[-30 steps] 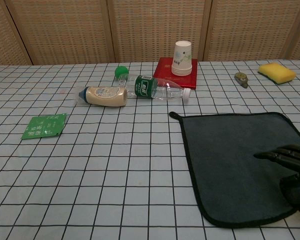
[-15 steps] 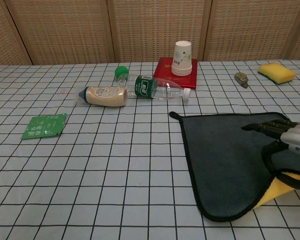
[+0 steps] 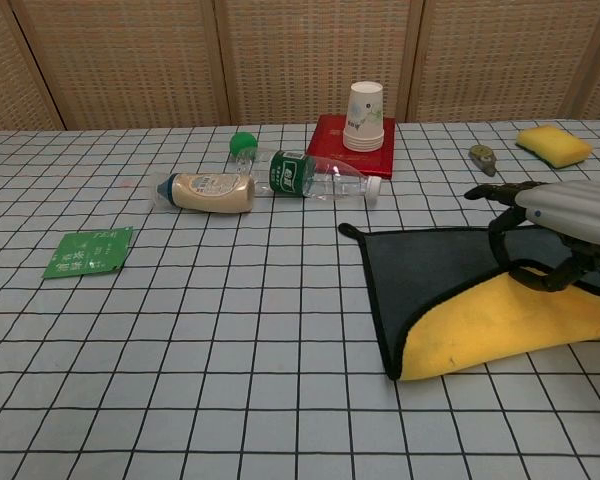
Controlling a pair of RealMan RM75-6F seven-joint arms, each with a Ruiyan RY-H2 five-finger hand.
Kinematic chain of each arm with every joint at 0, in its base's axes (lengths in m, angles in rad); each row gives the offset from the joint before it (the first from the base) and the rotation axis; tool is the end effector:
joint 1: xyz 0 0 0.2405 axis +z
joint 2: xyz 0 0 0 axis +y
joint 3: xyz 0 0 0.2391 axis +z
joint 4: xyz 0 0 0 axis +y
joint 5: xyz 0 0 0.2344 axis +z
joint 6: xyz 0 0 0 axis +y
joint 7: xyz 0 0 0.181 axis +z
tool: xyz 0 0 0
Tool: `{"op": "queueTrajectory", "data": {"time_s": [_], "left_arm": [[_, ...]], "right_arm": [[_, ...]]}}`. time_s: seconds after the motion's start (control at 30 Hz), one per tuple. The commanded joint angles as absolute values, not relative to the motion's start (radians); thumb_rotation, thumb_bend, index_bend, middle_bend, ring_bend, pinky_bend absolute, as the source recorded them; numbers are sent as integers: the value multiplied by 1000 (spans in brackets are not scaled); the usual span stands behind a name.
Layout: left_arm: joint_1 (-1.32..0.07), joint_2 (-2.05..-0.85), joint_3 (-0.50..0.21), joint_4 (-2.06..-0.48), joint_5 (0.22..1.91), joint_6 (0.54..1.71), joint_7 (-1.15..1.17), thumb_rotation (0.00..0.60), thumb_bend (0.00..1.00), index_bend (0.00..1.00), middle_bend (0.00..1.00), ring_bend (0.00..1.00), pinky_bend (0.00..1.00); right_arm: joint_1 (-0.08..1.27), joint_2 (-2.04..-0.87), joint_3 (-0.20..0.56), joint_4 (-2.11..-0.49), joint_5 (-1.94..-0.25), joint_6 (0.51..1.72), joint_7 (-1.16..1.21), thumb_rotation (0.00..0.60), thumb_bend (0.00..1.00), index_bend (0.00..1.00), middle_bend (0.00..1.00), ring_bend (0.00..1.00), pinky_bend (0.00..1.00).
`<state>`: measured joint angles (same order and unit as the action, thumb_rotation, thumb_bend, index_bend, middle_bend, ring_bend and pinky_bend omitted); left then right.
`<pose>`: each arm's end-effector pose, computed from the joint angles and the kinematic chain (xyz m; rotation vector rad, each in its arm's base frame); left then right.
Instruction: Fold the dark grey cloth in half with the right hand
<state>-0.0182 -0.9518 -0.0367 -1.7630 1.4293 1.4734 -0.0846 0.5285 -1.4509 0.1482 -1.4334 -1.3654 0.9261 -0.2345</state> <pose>-0.3148 0.1932 0.1658 -1.2711 -1.0352 -0.8619 -0.2069 -0.3404 -0.0309 1.8927 -0.9116 0.8087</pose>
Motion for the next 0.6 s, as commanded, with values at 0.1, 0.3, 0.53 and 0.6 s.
{"op": "queueTrajectory", "data": {"time_s": [0.1, 0.3, 0.53, 0.6], "left_arm": [[-23, -954, -41, -1761, 1415, 1464, -81, 600, 0, 0, 0, 0, 0], [-32, -959, -46, -1757, 1392, 1444, -72, 600, 0, 0, 0, 0, 0], [-39, -964, -52, -1752, 1369, 1429, -61, 600, 0, 0, 0, 0, 0], [-40, -966, -53, -1752, 1365, 1425, -58, 600, 0, 0, 0, 0, 0]], "right_arm": [[585, -1495, 197, -1375, -1277, 870, -286, 600, 642, 623, 0, 0, 0], [636, -1536, 221, -1314, -1211, 839, -336, 600, 643, 624, 0, 0, 0], [683, -1572, 242, -1236, -1144, 814, -367, 600, 642, 625, 0, 0, 0], [691, -1579, 247, -1219, -1125, 809, -368, 600, 642, 625, 0, 0, 0]]}}
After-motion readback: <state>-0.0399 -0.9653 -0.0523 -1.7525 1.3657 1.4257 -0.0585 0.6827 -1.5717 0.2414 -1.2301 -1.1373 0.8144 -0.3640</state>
